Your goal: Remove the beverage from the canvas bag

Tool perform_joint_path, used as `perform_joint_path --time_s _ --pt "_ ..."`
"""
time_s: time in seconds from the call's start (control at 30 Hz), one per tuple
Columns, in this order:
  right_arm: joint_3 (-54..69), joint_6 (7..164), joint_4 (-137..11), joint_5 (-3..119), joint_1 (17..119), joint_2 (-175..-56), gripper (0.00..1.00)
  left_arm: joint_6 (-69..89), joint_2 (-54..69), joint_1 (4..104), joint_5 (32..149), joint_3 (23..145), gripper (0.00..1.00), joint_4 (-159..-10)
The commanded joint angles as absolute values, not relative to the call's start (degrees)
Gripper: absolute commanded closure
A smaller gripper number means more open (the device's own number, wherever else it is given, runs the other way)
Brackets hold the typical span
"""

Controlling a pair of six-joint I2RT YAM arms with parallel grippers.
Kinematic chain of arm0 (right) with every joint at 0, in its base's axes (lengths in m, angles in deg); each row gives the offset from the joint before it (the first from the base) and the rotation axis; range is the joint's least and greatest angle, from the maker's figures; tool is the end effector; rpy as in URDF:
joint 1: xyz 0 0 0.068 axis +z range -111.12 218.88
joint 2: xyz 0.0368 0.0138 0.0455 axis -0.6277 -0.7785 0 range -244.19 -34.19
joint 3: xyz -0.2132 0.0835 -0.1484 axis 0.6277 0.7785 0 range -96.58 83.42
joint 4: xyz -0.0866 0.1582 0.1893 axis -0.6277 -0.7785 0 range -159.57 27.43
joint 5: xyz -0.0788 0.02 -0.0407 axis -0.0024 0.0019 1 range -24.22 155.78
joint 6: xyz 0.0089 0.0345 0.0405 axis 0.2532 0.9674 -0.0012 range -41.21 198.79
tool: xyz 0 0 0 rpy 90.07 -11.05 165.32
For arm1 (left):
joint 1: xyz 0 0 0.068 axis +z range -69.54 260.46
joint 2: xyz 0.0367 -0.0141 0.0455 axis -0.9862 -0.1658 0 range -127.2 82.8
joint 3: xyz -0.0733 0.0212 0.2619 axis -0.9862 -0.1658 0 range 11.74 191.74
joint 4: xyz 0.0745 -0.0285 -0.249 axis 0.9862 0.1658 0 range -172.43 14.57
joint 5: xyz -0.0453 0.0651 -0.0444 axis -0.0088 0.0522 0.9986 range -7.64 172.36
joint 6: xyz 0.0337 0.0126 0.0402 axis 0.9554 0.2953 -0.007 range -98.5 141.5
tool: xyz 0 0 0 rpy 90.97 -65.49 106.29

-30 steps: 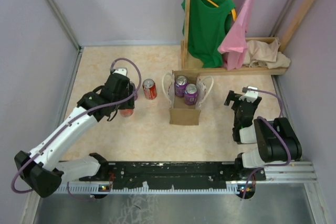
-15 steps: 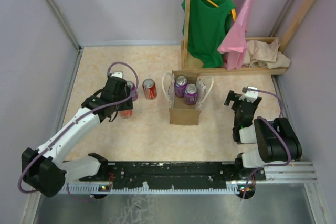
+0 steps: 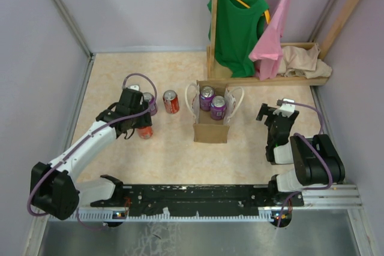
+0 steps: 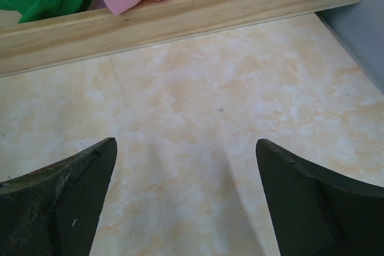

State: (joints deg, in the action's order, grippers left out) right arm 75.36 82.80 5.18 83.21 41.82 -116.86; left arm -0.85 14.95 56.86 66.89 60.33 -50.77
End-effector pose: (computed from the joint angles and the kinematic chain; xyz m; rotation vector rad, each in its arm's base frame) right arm 0.2166 0.0004 0.1421 0.2428 1.6703 -0.1659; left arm 0.2236 -0.0873 0.2498 -0.0901 2.4146 -0.0325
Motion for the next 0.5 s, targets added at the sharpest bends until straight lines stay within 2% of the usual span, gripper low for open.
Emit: perform_joint_path --time_s 0.0,0.07,0.17,0.3,0.47 --pt "73.83 82.30 8.63 83.83 41.78 -116.92 0.01 -1.80 15.74 57.47 67.88 60.14 0.53 -54.51" --pt "73.83 82.29 8.69 83.82 41.76 -116.90 0.01 -2.18 15.87 57.57 67.79 59.90 0.38 -54.41" --pt "73.83 82.28 8.62 83.85 41.78 -116.89 0.01 -2.61 15.68 57.64 67.94 59.49 0.26 -54.31" --pt "73.83 82.25 8.63 83.86 41.77 -116.89 0.01 -3.49 15.72 57.62 67.87 59.04 0.02 -54.04" --pt "73.83 82.30 8.67 83.81 41.78 -116.89 0.01 -3.67 16.11 57.65 68.18 59.89 0.00 -53.34"
